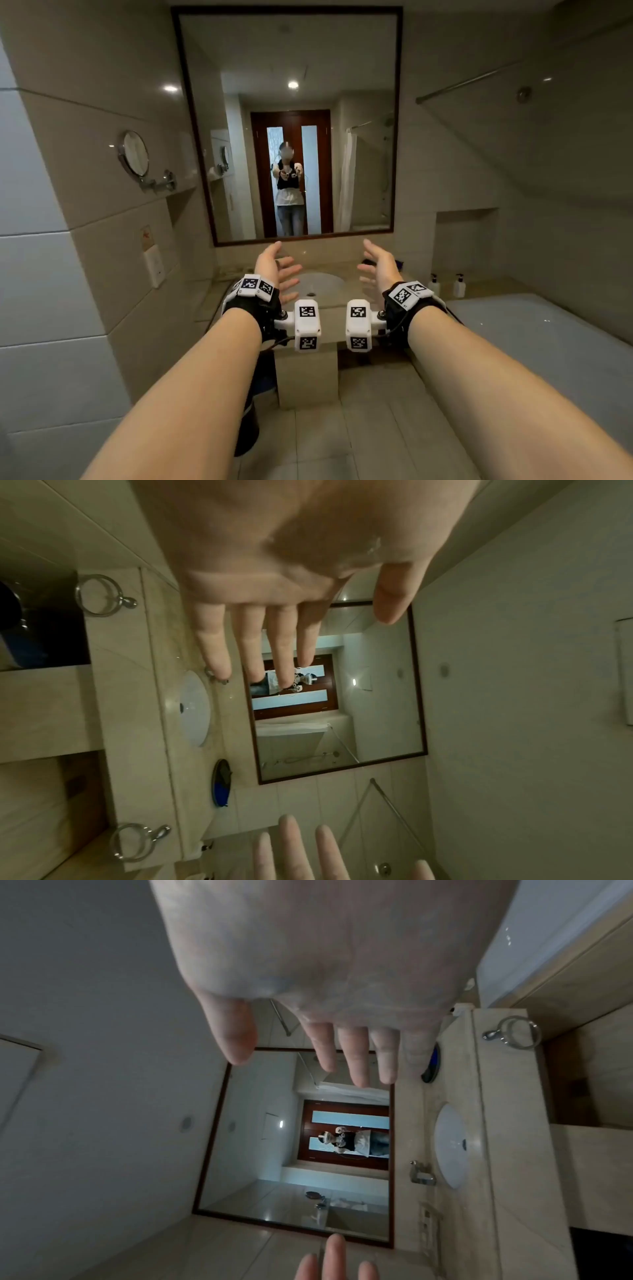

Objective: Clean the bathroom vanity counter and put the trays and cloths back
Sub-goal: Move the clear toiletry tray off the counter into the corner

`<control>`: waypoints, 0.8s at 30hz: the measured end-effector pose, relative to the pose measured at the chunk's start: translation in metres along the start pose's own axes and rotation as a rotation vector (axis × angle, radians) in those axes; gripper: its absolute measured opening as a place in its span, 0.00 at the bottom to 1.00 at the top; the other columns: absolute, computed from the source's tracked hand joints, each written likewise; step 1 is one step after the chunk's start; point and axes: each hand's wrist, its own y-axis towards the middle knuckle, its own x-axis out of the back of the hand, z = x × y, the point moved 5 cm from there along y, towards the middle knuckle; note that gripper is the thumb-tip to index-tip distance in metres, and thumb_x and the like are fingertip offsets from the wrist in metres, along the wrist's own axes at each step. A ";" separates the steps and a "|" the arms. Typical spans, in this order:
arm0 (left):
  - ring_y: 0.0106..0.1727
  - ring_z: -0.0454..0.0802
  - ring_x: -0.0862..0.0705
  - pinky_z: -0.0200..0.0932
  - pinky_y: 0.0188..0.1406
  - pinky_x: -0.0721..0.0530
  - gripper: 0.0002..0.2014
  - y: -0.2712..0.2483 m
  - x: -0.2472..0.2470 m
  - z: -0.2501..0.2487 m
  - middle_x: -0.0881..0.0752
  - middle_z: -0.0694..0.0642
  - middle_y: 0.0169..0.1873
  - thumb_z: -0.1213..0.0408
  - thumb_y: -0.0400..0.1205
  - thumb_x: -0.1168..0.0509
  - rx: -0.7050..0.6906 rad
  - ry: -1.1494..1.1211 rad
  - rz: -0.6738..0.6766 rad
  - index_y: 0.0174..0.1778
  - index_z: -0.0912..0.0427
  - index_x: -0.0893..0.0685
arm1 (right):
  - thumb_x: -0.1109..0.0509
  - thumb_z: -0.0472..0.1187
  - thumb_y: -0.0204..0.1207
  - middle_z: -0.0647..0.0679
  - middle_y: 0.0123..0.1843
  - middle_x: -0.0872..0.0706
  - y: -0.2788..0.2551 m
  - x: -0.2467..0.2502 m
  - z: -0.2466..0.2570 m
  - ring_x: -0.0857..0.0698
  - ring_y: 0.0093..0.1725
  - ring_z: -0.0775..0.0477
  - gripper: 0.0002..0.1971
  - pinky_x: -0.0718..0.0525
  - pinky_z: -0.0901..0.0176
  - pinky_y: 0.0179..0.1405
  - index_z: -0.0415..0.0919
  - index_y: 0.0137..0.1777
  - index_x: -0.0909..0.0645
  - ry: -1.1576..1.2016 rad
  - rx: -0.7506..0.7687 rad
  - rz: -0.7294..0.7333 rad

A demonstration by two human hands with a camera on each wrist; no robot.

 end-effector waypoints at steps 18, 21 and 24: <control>0.67 0.61 0.22 0.58 0.72 0.31 0.27 0.167 0.003 0.015 0.17 0.62 0.63 0.43 0.82 0.43 0.000 -0.017 -0.057 0.67 0.60 0.21 | 0.37 0.60 0.78 0.37 0.73 0.25 0.166 -0.018 -0.048 0.29 0.74 0.33 0.32 0.36 0.37 0.74 0.44 0.79 0.32 -0.017 -0.075 0.018; 0.68 0.60 0.22 0.58 0.71 0.31 0.25 0.210 0.008 0.007 0.16 0.61 0.63 0.44 0.82 0.42 -0.011 -0.034 -0.108 0.65 0.59 0.20 | 0.38 0.60 0.78 0.36 0.74 0.26 0.217 -0.029 -0.048 0.29 0.74 0.33 0.31 0.35 0.37 0.74 0.42 0.77 0.30 -0.033 -0.094 0.065; 0.67 0.59 0.22 0.57 0.69 0.30 0.22 0.251 0.018 -0.007 0.16 0.60 0.62 0.44 0.81 0.41 -0.019 -0.031 -0.165 0.61 0.57 0.19 | 0.38 0.60 0.78 0.37 0.73 0.25 0.268 -0.043 -0.041 0.27 0.72 0.34 0.32 0.33 0.39 0.71 0.42 0.77 0.30 -0.053 -0.107 0.102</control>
